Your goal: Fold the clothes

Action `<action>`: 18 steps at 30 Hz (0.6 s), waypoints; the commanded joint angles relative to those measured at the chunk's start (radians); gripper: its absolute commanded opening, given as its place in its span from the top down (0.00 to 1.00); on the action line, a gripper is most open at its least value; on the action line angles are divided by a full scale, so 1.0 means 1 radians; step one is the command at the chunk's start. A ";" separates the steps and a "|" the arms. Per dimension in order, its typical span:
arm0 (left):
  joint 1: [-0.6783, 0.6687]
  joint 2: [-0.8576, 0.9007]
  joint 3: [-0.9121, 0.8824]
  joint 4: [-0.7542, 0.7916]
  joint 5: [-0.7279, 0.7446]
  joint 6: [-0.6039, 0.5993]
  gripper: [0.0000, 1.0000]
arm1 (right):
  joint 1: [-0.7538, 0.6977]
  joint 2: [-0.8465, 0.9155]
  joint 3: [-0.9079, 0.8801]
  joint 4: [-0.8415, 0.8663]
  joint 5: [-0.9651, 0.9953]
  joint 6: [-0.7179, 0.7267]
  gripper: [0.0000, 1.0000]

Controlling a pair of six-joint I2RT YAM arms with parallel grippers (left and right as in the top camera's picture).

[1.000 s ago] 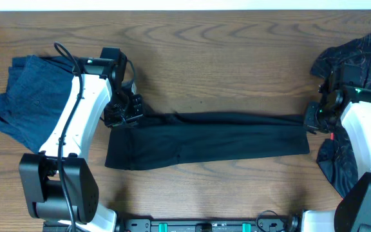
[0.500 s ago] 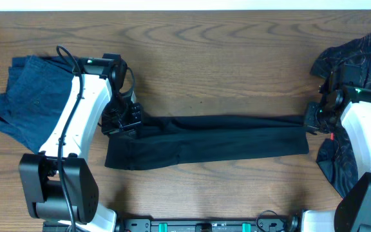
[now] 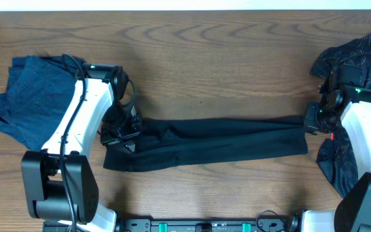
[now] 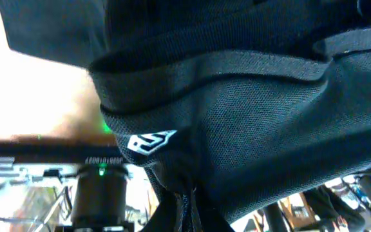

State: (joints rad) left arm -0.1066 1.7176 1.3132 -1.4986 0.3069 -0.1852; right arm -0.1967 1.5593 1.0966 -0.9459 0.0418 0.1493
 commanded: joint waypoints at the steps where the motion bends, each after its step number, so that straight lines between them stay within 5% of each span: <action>1: 0.000 -0.014 -0.007 -0.035 -0.031 0.009 0.94 | 0.007 -0.018 -0.001 0.000 0.023 0.011 0.99; 18: -0.015 -0.014 -0.008 0.169 -0.039 -0.003 0.84 | 0.007 -0.018 -0.001 -0.001 0.023 0.011 0.99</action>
State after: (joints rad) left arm -0.1215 1.7176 1.3106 -1.3491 0.2844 -0.1833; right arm -0.1967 1.5593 1.0966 -0.9459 0.0422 0.1493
